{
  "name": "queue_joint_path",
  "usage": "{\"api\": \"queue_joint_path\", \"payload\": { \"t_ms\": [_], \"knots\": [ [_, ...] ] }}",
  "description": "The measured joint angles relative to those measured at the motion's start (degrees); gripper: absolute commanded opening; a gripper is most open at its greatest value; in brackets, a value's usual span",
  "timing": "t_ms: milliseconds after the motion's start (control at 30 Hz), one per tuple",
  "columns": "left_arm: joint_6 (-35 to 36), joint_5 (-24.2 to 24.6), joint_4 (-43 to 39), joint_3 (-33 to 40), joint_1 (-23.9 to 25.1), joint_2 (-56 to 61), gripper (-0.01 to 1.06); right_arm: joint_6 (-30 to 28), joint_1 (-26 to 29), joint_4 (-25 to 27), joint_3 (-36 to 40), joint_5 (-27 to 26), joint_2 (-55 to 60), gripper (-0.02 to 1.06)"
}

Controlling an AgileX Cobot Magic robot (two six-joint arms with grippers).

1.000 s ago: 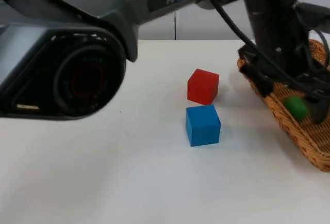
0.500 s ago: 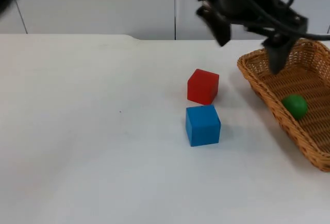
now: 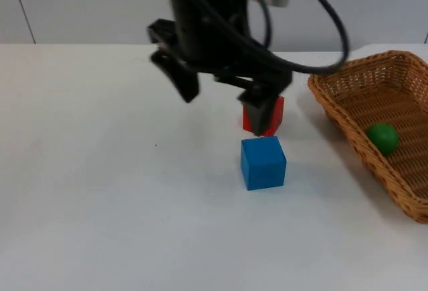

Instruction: Place all geometric objects except the red cube into the basket.

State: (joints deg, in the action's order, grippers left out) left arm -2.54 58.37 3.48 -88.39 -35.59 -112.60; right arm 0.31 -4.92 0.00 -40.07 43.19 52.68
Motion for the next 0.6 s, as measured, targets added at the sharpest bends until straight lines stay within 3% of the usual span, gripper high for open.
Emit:
{"api": "queue_joint_path", "payload": {
  "t_ms": [33,167,200,333,600],
  "knots": [
    [0.0,0.0,0.0,0.0,0.0,0.0,0.95,0.0,0.0,0.0,0.0,0.0,0.0,1.05],
    [4.3,-6.1,0.0,14.1,5.1,11.1,0.95,0.1,0.0,0.0,0.0,-0.1,0.0,1.05],
    [4.3,-6.1,0.0,14.1,5.1,11.1,0.95,0.1,0.0,0.0,0.0,-0.1,0.0,1.05],
    [8.9,-9.6,-0.1,24.9,12.1,20.0,0.95,0.1,0.0,0.4,0.0,-0.1,0.0,1.05],
    [11.3,-10.7,-0.2,39.1,24.9,32.4,0.95,0.1,0.0,0.4,0.0,-0.1,0.0,1.05]
  ]
}}
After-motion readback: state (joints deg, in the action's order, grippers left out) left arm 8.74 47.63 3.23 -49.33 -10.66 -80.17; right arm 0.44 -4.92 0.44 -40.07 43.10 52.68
